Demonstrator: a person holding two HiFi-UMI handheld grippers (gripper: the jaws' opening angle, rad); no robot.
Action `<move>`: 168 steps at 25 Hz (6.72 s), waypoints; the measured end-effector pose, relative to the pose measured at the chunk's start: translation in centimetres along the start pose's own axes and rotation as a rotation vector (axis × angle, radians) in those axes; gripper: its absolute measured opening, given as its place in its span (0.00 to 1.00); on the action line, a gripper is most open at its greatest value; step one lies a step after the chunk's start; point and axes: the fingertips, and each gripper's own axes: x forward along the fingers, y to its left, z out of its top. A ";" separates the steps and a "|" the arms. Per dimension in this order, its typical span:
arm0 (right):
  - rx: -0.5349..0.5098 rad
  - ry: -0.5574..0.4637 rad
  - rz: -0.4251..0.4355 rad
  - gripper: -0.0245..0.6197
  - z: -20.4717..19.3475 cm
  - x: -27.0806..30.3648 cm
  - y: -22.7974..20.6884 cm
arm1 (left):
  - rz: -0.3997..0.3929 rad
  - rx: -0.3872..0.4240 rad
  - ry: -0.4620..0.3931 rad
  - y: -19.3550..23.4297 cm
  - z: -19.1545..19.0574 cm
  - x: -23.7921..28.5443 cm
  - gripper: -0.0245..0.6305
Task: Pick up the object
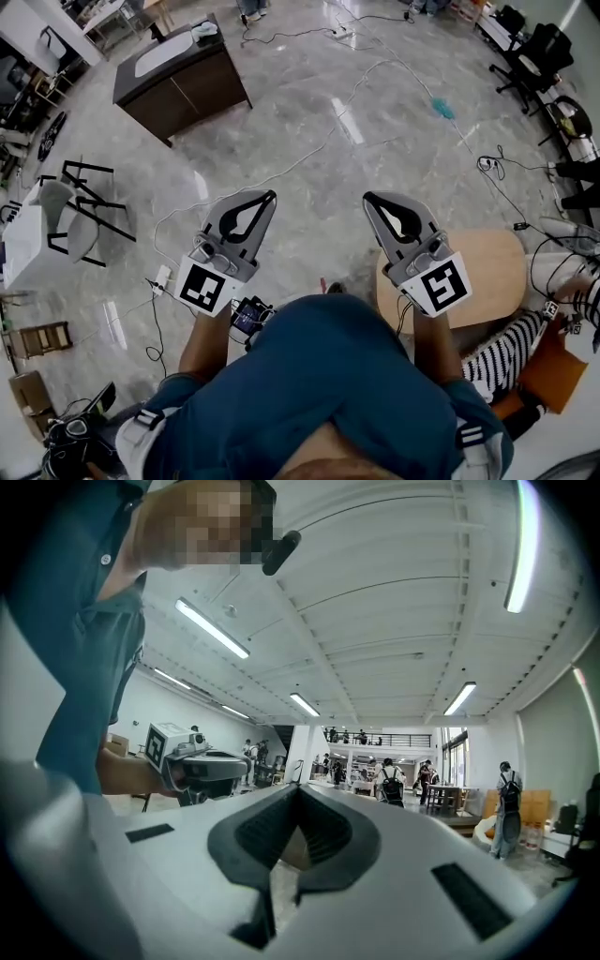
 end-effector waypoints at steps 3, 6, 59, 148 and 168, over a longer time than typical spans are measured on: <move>0.014 -0.005 0.018 0.06 -0.6 1.1 -1.1 | 0.024 0.003 0.009 0.9 -0.6 0.7 0.04; 0.002 -0.019 0.034 0.06 -0.9 2.0 -2.5 | 0.039 -0.002 0.024 1.8 -1.1 1.6 0.04; 0.029 -0.021 0.176 0.06 -8.9 32.8 -23.5 | 0.179 -0.029 0.072 32.7 -12.4 18.3 0.04; 0.056 0.014 0.235 0.06 -20.3 82.1 -43.2 | 0.229 -0.076 0.103 80.5 -30.6 30.3 0.04; 0.086 -0.012 0.395 0.06 -24.8 92.0 -52.4 | 0.376 -0.059 0.172 89.5 -35.0 38.0 0.04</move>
